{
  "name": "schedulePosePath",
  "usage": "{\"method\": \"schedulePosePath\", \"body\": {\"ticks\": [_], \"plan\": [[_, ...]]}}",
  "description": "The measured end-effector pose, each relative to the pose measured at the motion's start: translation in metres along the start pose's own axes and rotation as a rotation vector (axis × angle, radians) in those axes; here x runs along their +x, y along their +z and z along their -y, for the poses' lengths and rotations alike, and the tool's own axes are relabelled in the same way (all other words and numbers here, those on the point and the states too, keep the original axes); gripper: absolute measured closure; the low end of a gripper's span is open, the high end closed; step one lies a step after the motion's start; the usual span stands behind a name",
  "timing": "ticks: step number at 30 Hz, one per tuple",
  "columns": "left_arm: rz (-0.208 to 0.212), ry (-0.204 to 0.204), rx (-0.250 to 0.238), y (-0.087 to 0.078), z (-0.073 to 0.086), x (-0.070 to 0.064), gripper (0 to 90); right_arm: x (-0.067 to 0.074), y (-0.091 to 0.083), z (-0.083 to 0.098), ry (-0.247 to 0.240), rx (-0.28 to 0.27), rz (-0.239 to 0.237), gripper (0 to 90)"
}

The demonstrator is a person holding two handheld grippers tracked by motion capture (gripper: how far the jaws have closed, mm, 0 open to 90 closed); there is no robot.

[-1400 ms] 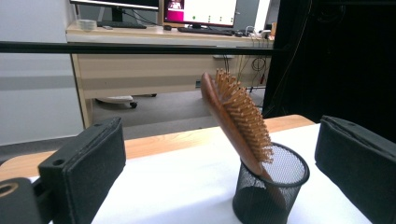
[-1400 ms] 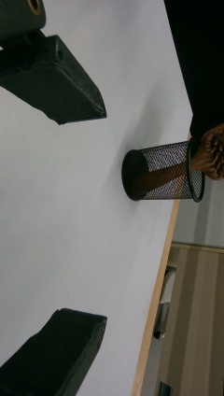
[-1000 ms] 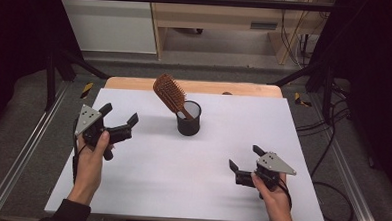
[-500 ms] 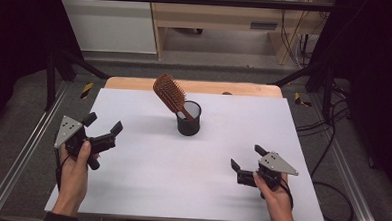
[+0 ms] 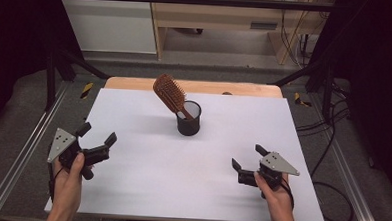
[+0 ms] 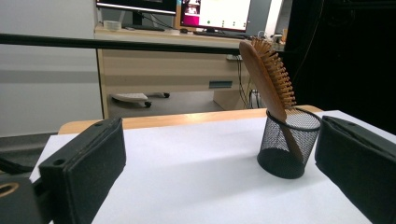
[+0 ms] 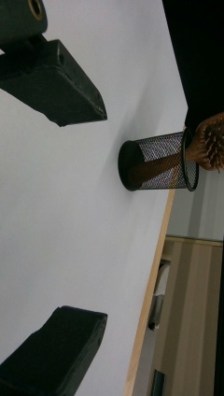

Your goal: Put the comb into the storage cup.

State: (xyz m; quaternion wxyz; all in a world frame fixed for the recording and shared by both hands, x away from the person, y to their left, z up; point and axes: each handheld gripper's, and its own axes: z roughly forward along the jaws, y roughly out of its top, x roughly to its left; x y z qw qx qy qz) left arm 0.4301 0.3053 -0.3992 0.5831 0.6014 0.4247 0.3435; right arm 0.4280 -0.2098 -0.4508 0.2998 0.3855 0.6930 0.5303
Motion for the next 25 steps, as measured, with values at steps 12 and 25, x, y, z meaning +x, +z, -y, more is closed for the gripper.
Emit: {"method": "schedulePosePath", "body": {"ticks": [12, 25], "plan": [[0.052, 0.026, 0.024, -0.004, 0.012, -0.011, 2.3, -0.002, -0.001, 0.000, 0.005, -0.009, 0.004, 5.6], [0.080, 0.093, 0.016, -0.013, 0.026, -0.028, 2.4, -0.004, -0.002, -0.001, 0.012, -0.015, 0.002, 6.9]]}}
